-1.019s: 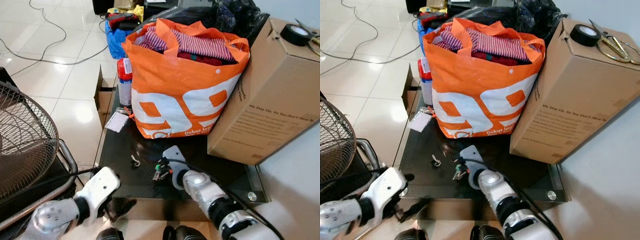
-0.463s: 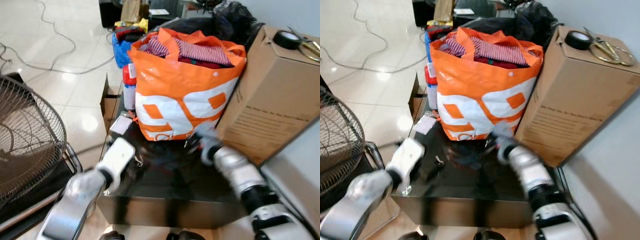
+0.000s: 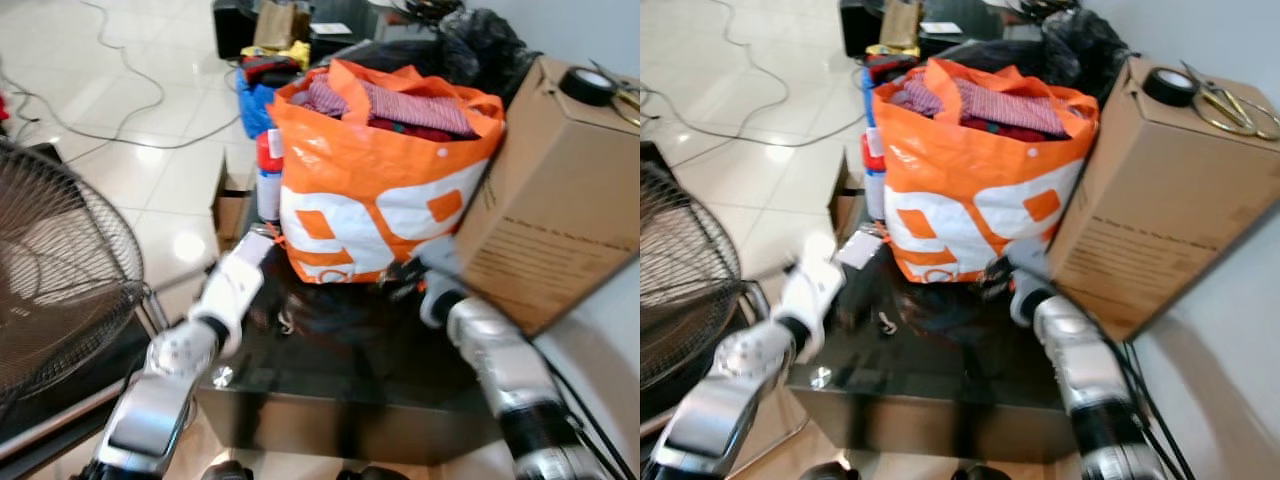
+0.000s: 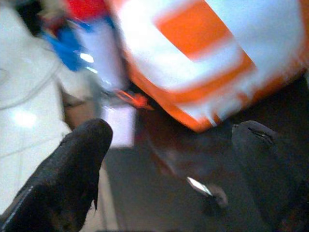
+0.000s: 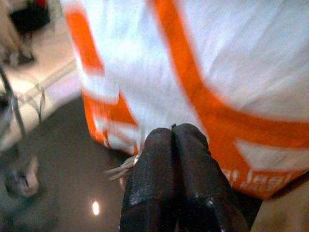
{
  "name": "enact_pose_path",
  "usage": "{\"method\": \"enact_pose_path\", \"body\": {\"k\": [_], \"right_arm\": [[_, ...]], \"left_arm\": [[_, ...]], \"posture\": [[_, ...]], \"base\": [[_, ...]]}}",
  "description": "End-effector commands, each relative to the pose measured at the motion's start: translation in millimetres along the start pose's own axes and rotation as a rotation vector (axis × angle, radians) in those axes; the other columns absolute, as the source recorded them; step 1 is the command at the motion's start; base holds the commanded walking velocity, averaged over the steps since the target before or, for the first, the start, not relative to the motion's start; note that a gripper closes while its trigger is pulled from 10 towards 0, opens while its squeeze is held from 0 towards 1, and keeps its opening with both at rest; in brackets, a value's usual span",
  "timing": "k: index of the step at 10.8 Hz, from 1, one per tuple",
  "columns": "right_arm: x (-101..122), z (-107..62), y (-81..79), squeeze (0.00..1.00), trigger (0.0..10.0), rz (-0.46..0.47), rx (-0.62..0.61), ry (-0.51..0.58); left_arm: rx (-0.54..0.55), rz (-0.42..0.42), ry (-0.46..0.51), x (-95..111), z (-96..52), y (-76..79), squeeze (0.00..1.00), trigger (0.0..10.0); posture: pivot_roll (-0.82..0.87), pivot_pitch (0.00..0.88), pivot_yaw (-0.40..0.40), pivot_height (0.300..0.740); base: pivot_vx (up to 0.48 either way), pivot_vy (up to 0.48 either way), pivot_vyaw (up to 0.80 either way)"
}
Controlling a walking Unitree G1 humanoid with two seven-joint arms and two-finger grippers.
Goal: Hang keys on a hook
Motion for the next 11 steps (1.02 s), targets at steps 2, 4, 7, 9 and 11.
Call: {"method": "enact_pose_path", "body": {"k": [2,4,7,9,11], "right_arm": [[13,-21.2,12.3,0.00,0.0,0.105,-0.079,0.064],[22,-42.7,7.8,0.00,0.0,0.282,-0.138,0.125],[20,-32.7,-0.8,0.00,10.0,0.157,-0.134,0.057],[-5,-35.5,-2.3,1.00,10.0,0.165,-0.165,-0.027],[-32,-49.7,2.3,1.00,10.0,0.132,-0.217,-0.074]], "left_arm": [[0.049,-0.047,0.095,23,-3.5,-7.9,0.00,10.0],[0.114,-0.055,0.071,12,-15.9,-17.1,0.00,10.0],[0.132,-0.018,0.057,16,-3.9,-32.5,0.00,10.0],[0.066,0.001,0.007,2,0.1,-23.6,0.00,10.0],[0.086,-0.031,-0.049,-20,-10.5,-18.5,0.00,10.0]], "posture": [[0.06,0.000,-0.115,0.740],[0.10,0.000,-0.150,0.740],[0.09,0.000,-0.104,0.740],[0.08,0.000,-0.094,0.740],[0.05,0.000,-0.073,0.740]], "base": [[0.000,0.000,0.00],[0.000,0.000,0.00],[0.000,0.000,0.00],[0.000,0.000,0.00],[0.000,0.000,0.00]]}}
Point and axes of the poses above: a point about 5 cm out from each wrist's last joint towards the gripper, its own z axis pointing out of the wrist towards the gripper, its own x axis along the axis of the wrist's last joint, y = z × x, the point moved 6 cm from there along z, pointing out of the wrist towards the gripper, and after that the axes turned 3 degrees about z, right-handed, at the moved point
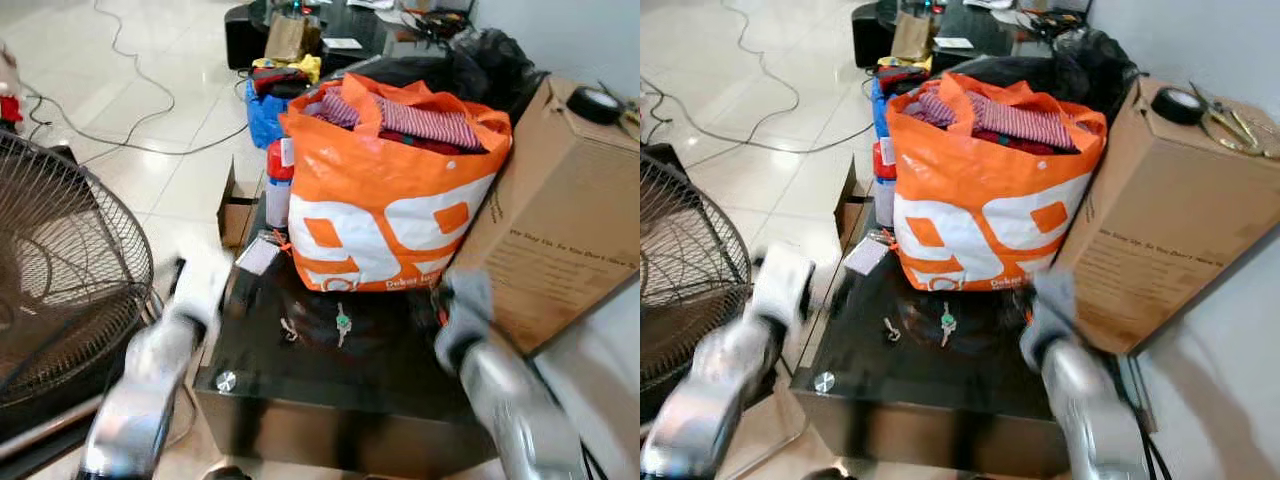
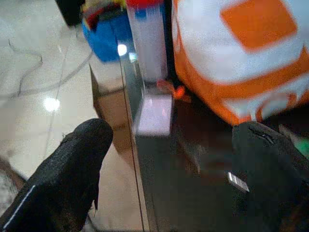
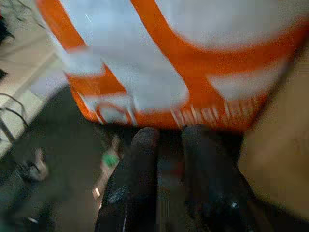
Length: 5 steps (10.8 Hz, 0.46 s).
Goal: Hang keys on a hook
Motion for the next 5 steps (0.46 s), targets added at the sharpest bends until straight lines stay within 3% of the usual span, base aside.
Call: {"method": "enact_pose_path", "body": {"k": [1,5], "right_arm": [[7,-1.0,9.1,1.00,10.0,-0.022,-0.042,0.051],[6,-8.1,16.7,1.00,10.0,-0.040,-0.112,0.059]], "left_arm": [[-0.011,0.001,0.031,8,2.4,5.3,0.00,10.0],[0.000,-0.002,0.078,21,9.2,-0.4,0.00,10.0]], "posture": [[0.04,0.000,-0.052,0.740],[0.01,0.000,-0.028,0.740]], "base": [[0.000,0.000,0.00],[0.000,0.000,0.00]]}}
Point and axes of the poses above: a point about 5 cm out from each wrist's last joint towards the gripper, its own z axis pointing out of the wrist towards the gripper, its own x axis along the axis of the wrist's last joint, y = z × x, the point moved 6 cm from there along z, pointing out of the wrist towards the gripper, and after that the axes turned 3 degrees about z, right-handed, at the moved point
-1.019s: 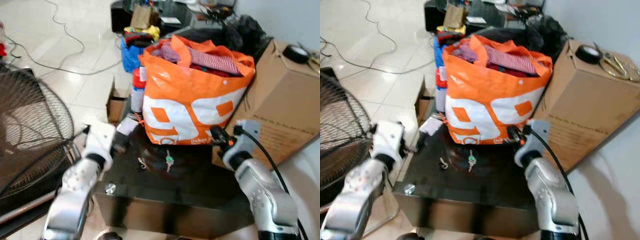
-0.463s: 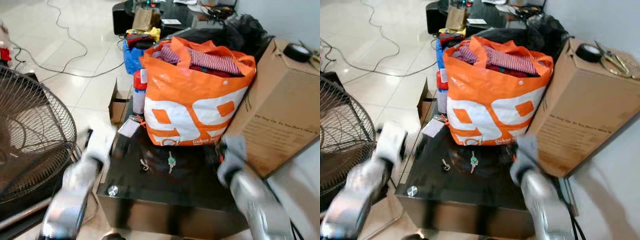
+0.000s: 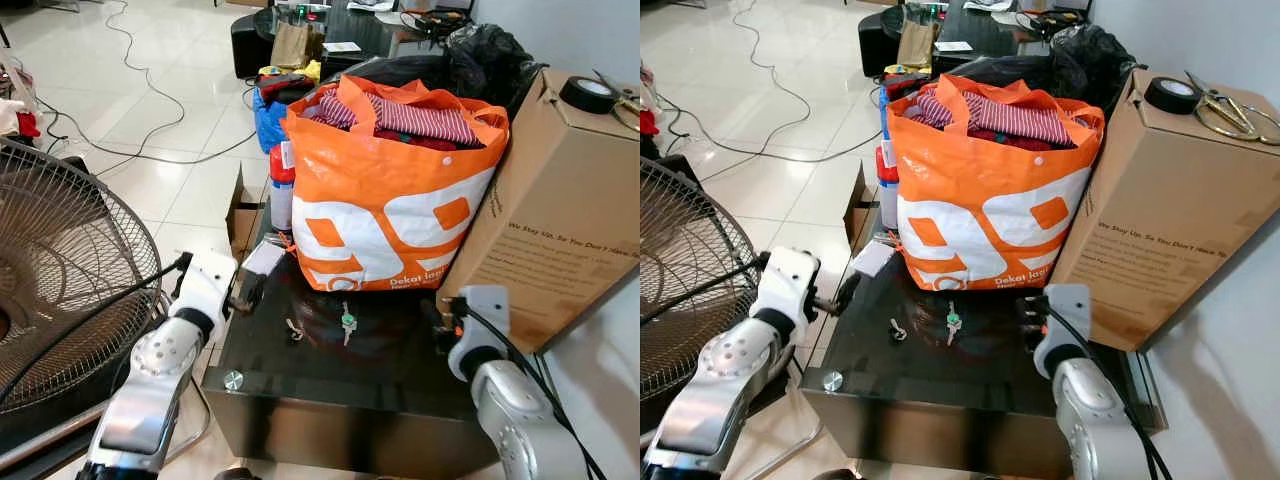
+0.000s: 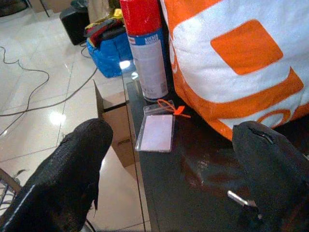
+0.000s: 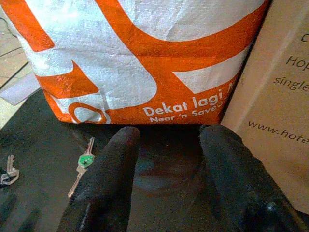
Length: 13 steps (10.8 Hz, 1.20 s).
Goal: Hang keys on a hook
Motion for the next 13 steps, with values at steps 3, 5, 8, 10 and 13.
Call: {"method": "enact_pose_path", "body": {"k": [3,5,8,10,13], "right_arm": [[8,-1.6,5.3,1.00,10.0,-0.025,-0.025,0.034],[11,7.0,15.1,1.00,10.0,-0.044,-0.053,0.025],[16,21.8,21.2,1.00,10.0,-0.128,-0.036,0.007],[17,27.1,20.8,1.00,10.0,-0.145,-0.025,0.004],[6,34.3,4.9,1.00,10.0,-0.186,0.053,-0.053]], "left_arm": [[-0.010,0.015,0.013,3,3.8,-3.9,0.00,10.0],[0.004,0.013,0.011,2,2.2,-4.3,0.00,10.0],[0.034,0.025,-0.001,0,3.8,-9.3,0.00,10.0],[0.032,0.026,-0.004,-1,3.7,-10.2,0.00,10.0],[-0.017,0.019,-0.038,-12,1.1,-1.5,0.00,10.0]], "posture": [[0.00,0.000,-0.030,0.740],[0.03,0.000,-0.056,0.740],[0.08,0.000,-0.092,0.740],[0.09,0.000,-0.100,0.740],[0.09,0.000,-0.117,0.740]], "base": [[0.360,0.000,0.53],[0.360,0.000,0.00],[0.000,0.000,0.00],[0.000,0.000,0.00],[0.000,0.000,0.00]]}}
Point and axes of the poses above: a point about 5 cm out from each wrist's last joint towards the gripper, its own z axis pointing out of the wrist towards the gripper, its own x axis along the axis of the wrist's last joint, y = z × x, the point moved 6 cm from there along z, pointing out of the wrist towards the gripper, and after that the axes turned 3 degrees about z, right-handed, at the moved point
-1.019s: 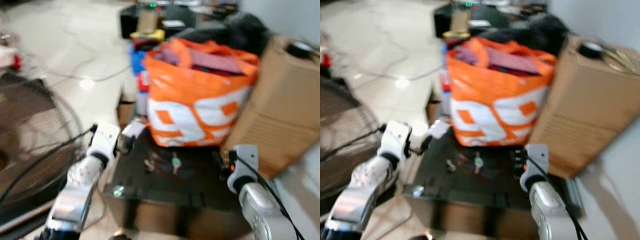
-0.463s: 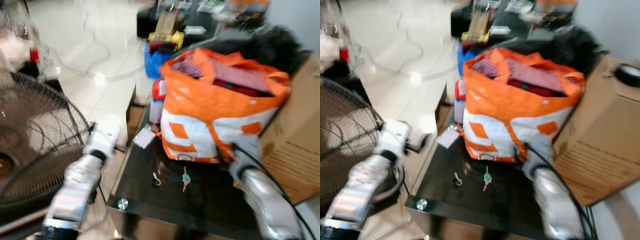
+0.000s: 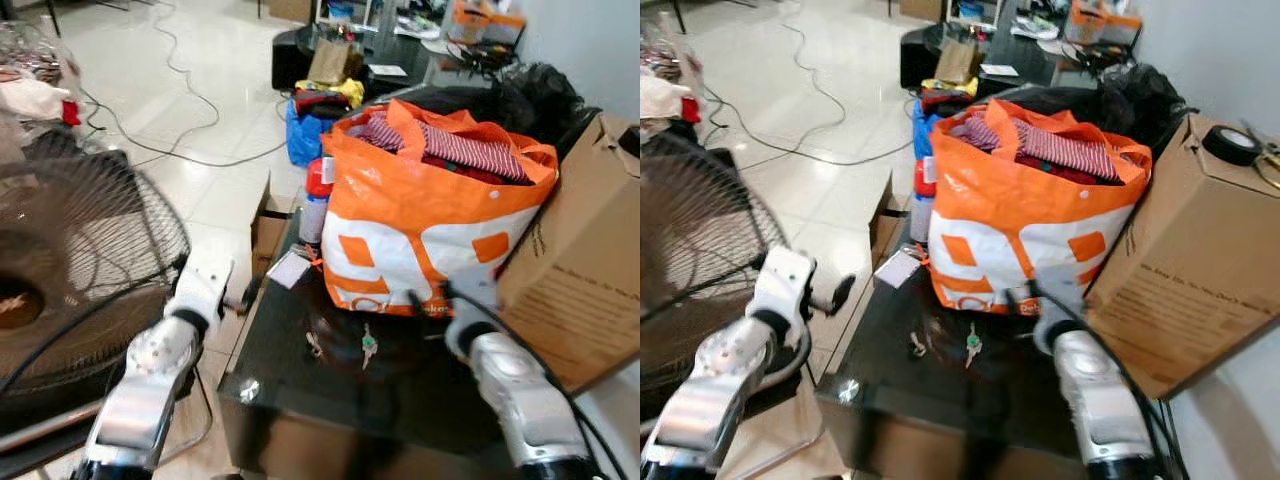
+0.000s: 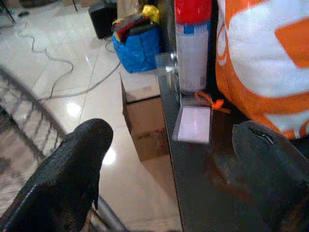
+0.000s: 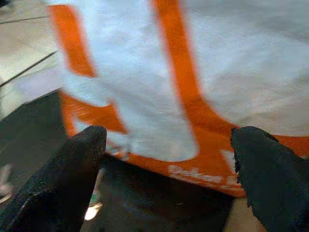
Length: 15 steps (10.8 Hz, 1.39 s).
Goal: Hang keys on a hook
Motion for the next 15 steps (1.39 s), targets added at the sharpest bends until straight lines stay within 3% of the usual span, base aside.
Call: {"method": "enact_pose_path", "body": {"k": [1,3,5,7,8,9,11,13,15], "right_arm": [[-1,3.6,-3.9,1.00,10.0,-0.020,0.030,-0.010],[-13,15.4,-26.7,1.00,10.0,-0.013,0.089,-0.050],[-40,27.0,-48.8,1.00,10.0,0.016,0.110,-0.165],[-65,39.1,-65.2,1.00,10.0,-0.035,0.159,-0.268],[-66,43.9,-70.6,1.00,10.0,-0.080,0.178,-0.276],[-64,45.4,-71.5,1.00,10.0,-0.092,0.187,-0.264],[-29,54.7,-67.3,1.00,10.0,-0.007,0.180,-0.148],[-40,51.9,-56.1,1.00,10.0,-0.041,0.153,-0.172],[-48,49.0,-47.9,0.00,10.0,-0.057,0.136,-0.192]], "left_arm": [[-0.015,-0.006,-0.011,-2,-0.7,2.3,0.00,10.0],[-0.020,0.003,-0.039,-13,-11.6,-2.8,0.00,10.0],[-0.091,0.061,-0.072,-21,-24.9,-1.9,0.00,10.0],[-0.221,0.086,-0.048,-14,-32.9,17.8,0.00,10.0],[-0.275,0.074,-0.037,-12,-37.6,27.6,0.00,10.0],[-0.295,0.076,-0.033,-12,-40.9,32.7,0.00,10.0],[-0.377,0.081,0.003,3,-49.2,42.1,0.00,10.0],[-0.472,0.082,0.039,18,-51.3,56.0,0.00,10.0],[-0.510,0.097,0.034,17,-51.8,62.3,0.00,10.0]], "posture": [[0.10,0.000,-0.120,0.740],[0.12,0.000,-0.134,0.740],[0.15,0.000,-0.144,0.740],[0.15,0.000,-0.189,0.740],[0.13,0.000,-0.189,0.740],[0.11,0.000,-0.192,0.740],[0.06,0.043,-0.135,0.740],[0.00,0.075,-0.075,0.740],[-0.01,0.116,-0.058,0.740]], "base": [[0.000,0.000,0.00],[0.000,0.000,0.00],[0.000,0.000,0.00],[0.000,0.000,0.00],[0.000,0.000,0.00],[0.000,0.000,0.00],[0.000,0.000,0.00],[0.000,0.000,0.00],[0.000,0.000,0.00]]}}
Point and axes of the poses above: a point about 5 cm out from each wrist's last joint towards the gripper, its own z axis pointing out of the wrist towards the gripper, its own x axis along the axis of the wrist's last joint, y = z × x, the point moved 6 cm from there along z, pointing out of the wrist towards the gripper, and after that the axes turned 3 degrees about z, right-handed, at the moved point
